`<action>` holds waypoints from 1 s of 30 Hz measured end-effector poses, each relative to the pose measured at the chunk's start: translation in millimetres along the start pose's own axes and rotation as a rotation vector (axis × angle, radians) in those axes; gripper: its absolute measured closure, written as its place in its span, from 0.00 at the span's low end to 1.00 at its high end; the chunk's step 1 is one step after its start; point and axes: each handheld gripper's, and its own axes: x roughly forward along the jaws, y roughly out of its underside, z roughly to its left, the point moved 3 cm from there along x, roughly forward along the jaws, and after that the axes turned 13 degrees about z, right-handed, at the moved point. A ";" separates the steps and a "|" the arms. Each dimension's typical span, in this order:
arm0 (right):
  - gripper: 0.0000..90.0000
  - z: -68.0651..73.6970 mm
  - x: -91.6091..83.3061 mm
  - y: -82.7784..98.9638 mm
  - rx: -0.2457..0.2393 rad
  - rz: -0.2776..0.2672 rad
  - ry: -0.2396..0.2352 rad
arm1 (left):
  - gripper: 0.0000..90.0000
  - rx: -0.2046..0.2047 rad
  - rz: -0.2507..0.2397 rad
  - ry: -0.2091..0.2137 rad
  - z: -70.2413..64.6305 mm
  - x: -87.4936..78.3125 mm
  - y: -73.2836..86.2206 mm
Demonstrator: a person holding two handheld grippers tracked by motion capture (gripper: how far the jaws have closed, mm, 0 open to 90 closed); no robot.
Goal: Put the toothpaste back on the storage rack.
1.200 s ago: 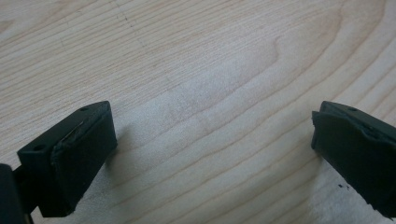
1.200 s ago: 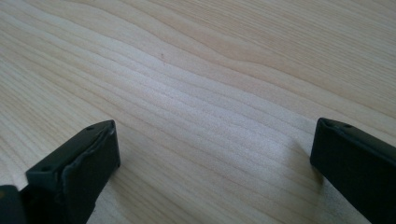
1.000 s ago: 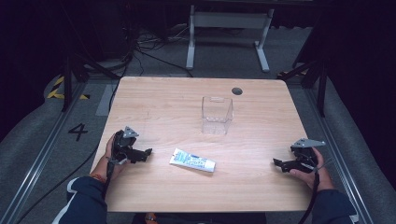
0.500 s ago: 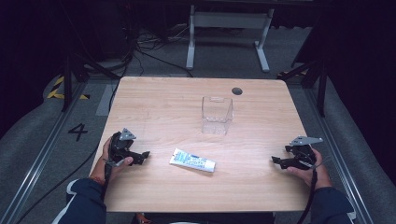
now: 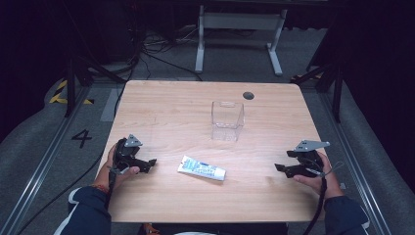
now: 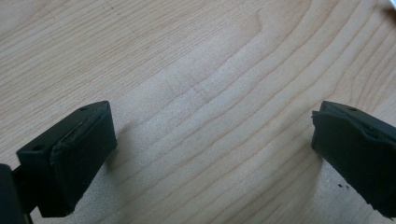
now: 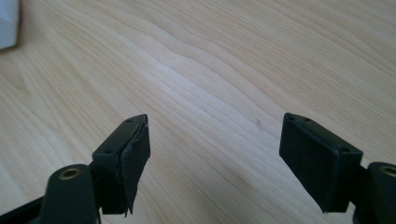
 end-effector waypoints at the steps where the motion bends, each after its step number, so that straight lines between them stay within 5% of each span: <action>1: 0.28 3.6 -0.2 -3.1 -0.015 -0.001 -0.005 | 0.00 0.004 0.000 0.005 0.3 0.0 0.2; 12: 0.29 47.7 -7.4 -41.3 -0.135 -0.009 -0.051 | 0.00 0.000 -0.008 -0.011 0.4 -0.4 0.7; 30: 0.31 110.4 12.0 -102.9 -0.328 0.045 -0.132 | 0.00 -0.004 -0.004 -0.006 0.0 -0.4 0.9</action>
